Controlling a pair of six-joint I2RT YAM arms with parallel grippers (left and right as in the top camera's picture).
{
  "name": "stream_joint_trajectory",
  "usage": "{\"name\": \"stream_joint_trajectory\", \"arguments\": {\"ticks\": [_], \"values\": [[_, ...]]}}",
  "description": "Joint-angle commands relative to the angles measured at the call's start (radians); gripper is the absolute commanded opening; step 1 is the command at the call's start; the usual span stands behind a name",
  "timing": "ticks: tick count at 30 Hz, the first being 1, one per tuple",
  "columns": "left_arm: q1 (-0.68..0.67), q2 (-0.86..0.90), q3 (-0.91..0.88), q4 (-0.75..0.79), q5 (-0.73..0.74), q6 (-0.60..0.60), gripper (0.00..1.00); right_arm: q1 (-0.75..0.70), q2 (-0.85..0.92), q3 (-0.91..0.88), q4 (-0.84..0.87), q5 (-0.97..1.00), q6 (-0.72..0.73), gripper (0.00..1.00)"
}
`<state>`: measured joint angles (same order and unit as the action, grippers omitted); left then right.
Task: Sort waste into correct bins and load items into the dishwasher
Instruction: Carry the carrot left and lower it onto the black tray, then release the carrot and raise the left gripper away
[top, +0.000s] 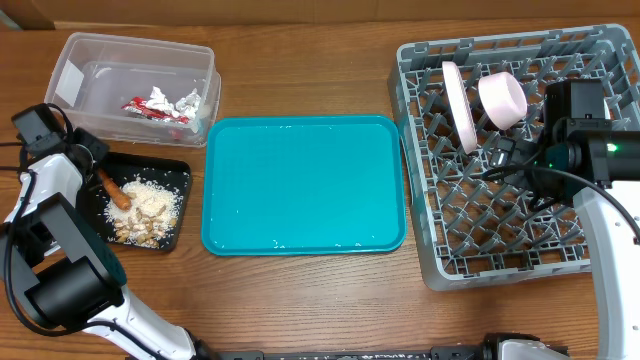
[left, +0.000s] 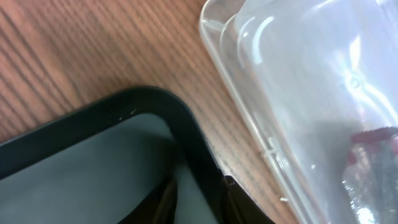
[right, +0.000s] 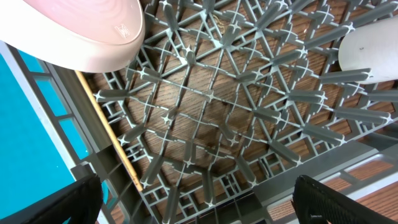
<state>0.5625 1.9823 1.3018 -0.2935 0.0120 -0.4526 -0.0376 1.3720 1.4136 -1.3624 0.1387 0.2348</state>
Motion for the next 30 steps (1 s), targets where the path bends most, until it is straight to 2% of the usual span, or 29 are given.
{"name": "stream_joint_trajectory", "arguments": {"ticks": [1,4,8,9,10,13,17,21,25,30], "values": [[0.007,-0.004,0.018,-0.034,0.009,0.012,0.30,-0.004,-0.001,-0.001,0.003,0.010,0.000,1.00],[0.007,-0.036,0.024,-0.075,0.011,0.035,0.31,-0.004,-0.001,-0.001,0.004,0.010,0.000,1.00],[-0.003,-0.126,0.026,-0.137,0.024,0.058,0.41,-0.004,-0.001,-0.001,0.016,0.009,0.000,1.00],[-0.012,-0.169,0.026,-0.167,0.071,0.082,0.50,-0.004,-0.001,-0.001,0.024,0.003,0.000,1.00],[-0.017,-0.188,0.026,-0.180,0.101,0.093,0.53,-0.004,-0.001,-0.001,0.030,-0.008,0.000,1.00],[-0.047,-0.243,0.026,-0.241,0.219,0.114,0.55,-0.004,-0.001,-0.001,0.064,-0.082,0.000,1.00],[-0.135,-0.284,0.026,-0.386,0.327,0.152,0.58,-0.004,0.006,-0.001,0.156,-0.281,0.000,1.00],[-0.275,-0.288,0.026,-0.570,0.293,0.234,0.73,-0.004,0.037,-0.001,0.200,-0.373,-0.005,1.00],[-0.412,-0.289,0.026,-0.798,0.148,0.255,1.00,-0.004,0.083,-0.001,0.147,-0.369,-0.035,1.00],[-0.497,-0.289,0.026,-1.052,0.110,0.246,1.00,-0.004,0.120,-0.001,0.022,-0.298,-0.034,1.00]]}}
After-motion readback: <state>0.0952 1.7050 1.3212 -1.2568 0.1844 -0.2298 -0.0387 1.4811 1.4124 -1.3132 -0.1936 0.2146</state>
